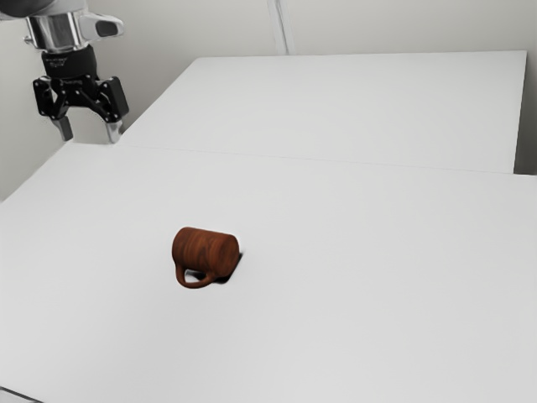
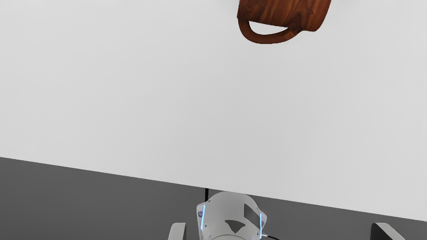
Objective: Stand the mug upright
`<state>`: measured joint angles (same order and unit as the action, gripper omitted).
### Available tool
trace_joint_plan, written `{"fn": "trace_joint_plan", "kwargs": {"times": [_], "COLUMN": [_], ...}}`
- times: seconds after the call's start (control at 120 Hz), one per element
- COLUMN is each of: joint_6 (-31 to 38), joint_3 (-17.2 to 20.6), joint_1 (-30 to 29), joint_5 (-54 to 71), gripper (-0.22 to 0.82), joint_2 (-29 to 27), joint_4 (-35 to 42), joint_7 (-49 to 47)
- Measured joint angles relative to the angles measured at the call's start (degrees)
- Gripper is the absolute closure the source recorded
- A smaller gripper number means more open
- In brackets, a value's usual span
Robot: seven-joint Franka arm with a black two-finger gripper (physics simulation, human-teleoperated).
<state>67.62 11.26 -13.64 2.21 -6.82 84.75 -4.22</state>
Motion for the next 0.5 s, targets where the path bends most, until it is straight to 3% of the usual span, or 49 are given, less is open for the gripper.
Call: {"fn": "trace_joint_plan", "kwargs": {"times": [0.208, 0.367, 0.5], "joint_6": [7.9, 15.4, 23.7], "joint_3": [-0.9, -10.9, -15.4], "joint_1": [0.6, 3.1, -0.1], "joint_5": [-0.9, -9.4, -22.1], "gripper": [0.00, 0.00, 0.00], "joint_2": [2.0, 9.0, 13.0], "joint_4": [-0.3, 8.6, 18.4], "joint_7": [0.0, 2.0, 7.0]}}
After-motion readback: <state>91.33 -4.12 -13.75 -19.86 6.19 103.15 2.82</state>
